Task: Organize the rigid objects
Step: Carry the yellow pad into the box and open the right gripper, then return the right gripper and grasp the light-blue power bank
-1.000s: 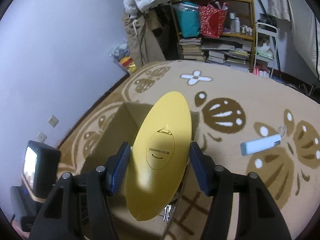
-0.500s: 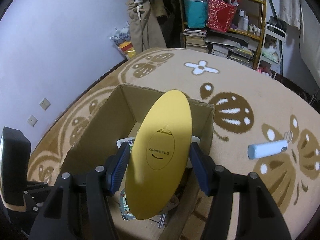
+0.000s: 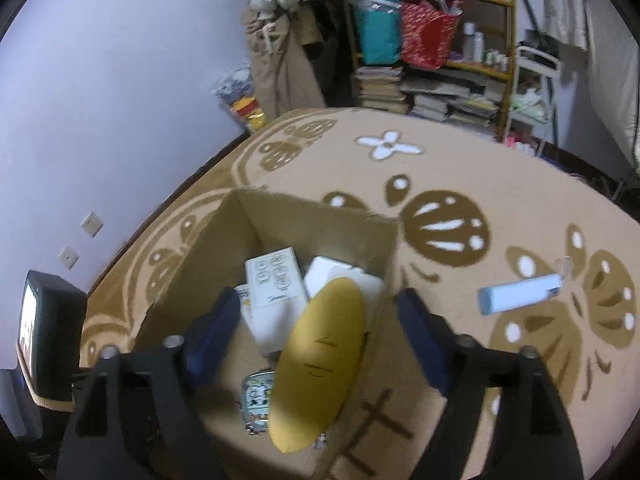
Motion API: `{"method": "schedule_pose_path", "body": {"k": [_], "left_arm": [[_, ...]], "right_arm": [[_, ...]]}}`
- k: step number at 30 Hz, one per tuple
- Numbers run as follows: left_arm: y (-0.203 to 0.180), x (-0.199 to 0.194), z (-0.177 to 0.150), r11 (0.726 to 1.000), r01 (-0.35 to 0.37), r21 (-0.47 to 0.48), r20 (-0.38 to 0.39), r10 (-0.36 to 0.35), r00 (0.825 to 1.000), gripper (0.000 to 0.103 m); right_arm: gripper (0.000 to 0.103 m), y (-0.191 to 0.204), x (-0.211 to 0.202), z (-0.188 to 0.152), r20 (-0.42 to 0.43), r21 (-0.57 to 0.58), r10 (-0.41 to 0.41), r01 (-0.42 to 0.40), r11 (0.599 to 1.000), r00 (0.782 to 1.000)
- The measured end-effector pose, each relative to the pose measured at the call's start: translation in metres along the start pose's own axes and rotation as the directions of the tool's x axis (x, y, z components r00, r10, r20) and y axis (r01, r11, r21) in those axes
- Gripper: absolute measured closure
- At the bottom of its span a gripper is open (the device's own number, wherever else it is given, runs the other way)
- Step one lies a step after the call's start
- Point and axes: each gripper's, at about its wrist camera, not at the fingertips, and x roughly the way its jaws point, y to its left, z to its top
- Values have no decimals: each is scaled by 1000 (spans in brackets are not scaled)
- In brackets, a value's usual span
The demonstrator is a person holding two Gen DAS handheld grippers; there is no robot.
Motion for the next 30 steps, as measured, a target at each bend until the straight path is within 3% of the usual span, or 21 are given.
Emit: {"method": "schedule_pose_path", "body": {"k": [7,10,15,24,30], "left_arm": [[0,1,0,1000,-4,0,0,4,1000,91],[0,0,0,1000,-2,-3,-1,2,1000,91],[1,0,1,1000,0,-4,-1,0,1000,91],[1,1,0,1000,0,-4,0,0,1000,90],[-1,1,0,1000,-5,0,1,5,1000,90]], "right_arm": [[14,-28,-7,6,-2,55,-46,46,997,999],[3,-49,-6,8,9,81,-96,95,992,995],[3,-83,-2,10,19,133,-155,151,980,988],[2,-148,38,17,-90,218,-215,230,948,972],[2,-186,62,15,-163,318,-214,256,913,963]]}}
